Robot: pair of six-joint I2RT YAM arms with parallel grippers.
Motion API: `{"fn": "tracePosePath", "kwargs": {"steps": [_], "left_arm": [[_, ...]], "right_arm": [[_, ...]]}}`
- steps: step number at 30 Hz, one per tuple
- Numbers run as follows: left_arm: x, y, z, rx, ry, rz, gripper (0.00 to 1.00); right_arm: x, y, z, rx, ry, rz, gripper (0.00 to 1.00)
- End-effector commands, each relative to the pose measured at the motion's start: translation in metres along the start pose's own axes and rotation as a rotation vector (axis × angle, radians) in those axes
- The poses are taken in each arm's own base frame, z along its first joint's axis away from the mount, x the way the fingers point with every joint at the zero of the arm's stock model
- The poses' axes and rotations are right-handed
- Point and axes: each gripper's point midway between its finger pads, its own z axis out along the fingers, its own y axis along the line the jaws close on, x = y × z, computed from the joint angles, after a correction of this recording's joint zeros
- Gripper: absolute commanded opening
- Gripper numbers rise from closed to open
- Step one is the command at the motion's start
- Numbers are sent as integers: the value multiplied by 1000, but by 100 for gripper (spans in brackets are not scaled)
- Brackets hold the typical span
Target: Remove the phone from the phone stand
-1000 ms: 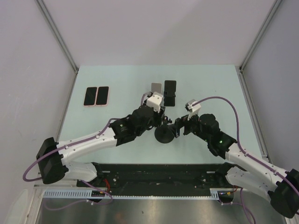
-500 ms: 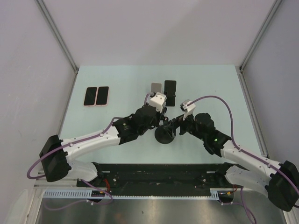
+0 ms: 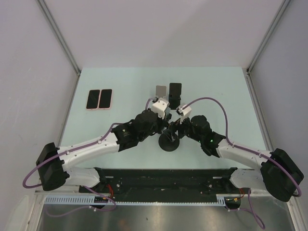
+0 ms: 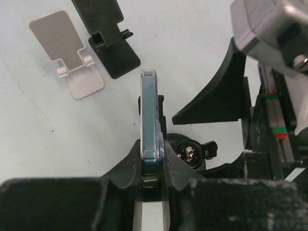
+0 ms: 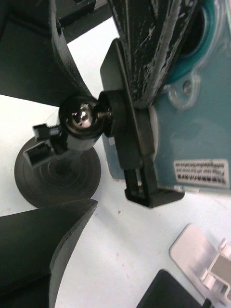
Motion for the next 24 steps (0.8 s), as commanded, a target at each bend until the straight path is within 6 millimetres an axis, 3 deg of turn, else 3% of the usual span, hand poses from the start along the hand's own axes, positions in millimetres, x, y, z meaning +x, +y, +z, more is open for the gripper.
{"fn": "tracePosePath", "kwargs": {"steps": [1, 7, 10, 13, 14, 17, 24], "left_arm": [[-30, -9, -12, 58, -97, -39, 0], [-27, -13, -10, 81, -90, -49, 1], [-26, -14, -11, 84, -91, -48, 0], [-25, -10, -13, 72, -93, -38, 0], [-25, -8, -14, 64, -98, -28, 0], [-22, -1, -18, 48, -102, -9, 0], [-7, 21, -30, 2, -82, 12, 0]], "right_arm": [[-43, 24, 11, -70, -126, -25, 77], [-47, 30, 18, -85, -137, -31, 66], [-48, 30, 20, -81, -142, -33, 56], [-47, 28, 19, -69, -133, -39, 33], [-47, 27, 19, -63, -132, -38, 19], [-46, 17, 15, -27, -122, -28, 0], [-47, -11, 2, 64, -106, -14, 0]]}}
